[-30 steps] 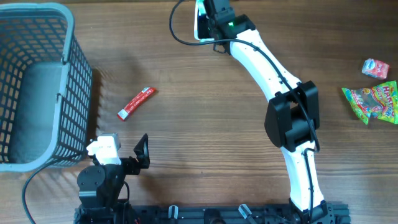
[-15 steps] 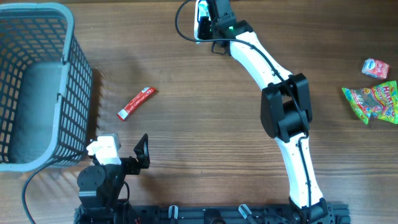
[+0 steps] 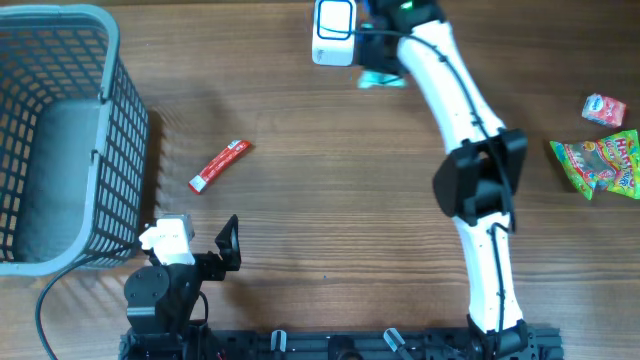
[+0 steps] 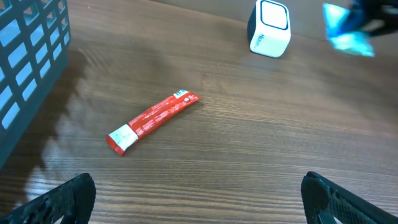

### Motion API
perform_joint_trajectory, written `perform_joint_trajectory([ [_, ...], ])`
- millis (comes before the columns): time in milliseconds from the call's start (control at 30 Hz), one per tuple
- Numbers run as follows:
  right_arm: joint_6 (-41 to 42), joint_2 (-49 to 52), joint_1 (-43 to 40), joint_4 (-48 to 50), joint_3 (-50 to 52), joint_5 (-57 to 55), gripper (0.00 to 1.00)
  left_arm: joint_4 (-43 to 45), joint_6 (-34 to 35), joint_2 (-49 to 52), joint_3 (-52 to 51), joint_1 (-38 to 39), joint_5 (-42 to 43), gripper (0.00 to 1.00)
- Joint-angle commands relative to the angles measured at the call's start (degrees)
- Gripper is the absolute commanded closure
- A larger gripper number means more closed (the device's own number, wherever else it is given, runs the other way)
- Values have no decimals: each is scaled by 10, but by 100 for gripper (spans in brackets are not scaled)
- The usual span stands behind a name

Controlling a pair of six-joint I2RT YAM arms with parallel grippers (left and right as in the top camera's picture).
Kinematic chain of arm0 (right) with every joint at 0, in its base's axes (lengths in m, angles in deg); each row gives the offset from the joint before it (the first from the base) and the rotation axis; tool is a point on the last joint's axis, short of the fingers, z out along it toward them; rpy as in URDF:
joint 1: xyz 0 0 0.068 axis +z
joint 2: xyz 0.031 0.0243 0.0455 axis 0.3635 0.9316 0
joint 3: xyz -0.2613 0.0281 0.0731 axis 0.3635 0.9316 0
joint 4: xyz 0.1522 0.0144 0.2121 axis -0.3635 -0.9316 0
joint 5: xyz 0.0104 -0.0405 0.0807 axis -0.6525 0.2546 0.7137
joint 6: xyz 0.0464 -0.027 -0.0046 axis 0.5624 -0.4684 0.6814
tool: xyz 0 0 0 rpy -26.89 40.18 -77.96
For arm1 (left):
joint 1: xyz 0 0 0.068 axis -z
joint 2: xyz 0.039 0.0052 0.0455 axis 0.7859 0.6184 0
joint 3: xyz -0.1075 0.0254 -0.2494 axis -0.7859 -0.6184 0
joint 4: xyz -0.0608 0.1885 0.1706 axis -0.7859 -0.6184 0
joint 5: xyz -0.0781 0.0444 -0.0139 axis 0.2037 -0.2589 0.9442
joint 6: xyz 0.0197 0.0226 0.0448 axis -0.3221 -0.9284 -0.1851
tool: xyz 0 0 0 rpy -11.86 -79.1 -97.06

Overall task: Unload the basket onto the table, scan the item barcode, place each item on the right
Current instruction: 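Place the tissue pack at the right edge beside the Haribo bag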

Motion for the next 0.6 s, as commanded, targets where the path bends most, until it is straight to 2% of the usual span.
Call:
perform_joint_trajectory([
  [0,0,-13,-76,-40,9,-156,95,3,1,-3,0,3,-5,0],
  [133,24,-12,-191,-64,52,-156,95,3,1,-3,0,3,-5,0],
  [200,34,-11,-257,-50,96,-139,95,3,1,-3,0,3,-5,0],
  [333,31,-11,-327,-6,187,-95,95,3,1,-3,0,2,-5,0],
  [367,32,-11,-337,-3,199,-94,76,3,1,-3,0,3,-5,0],
  [400,31,-11,-347,-7,202,-89,35,3,1,-3,0,3,-5,0],
  [433,31,-12,-352,-11,202,-85,7,3,1,-3,0,3,-5,0],
  [467,38,-19,-355,-20,201,-76,0,3,1,-3,0,3,-5,0],
  [567,67,-65,-338,-30,200,-41,0,3,1,-3,0,3,-5,0],
])
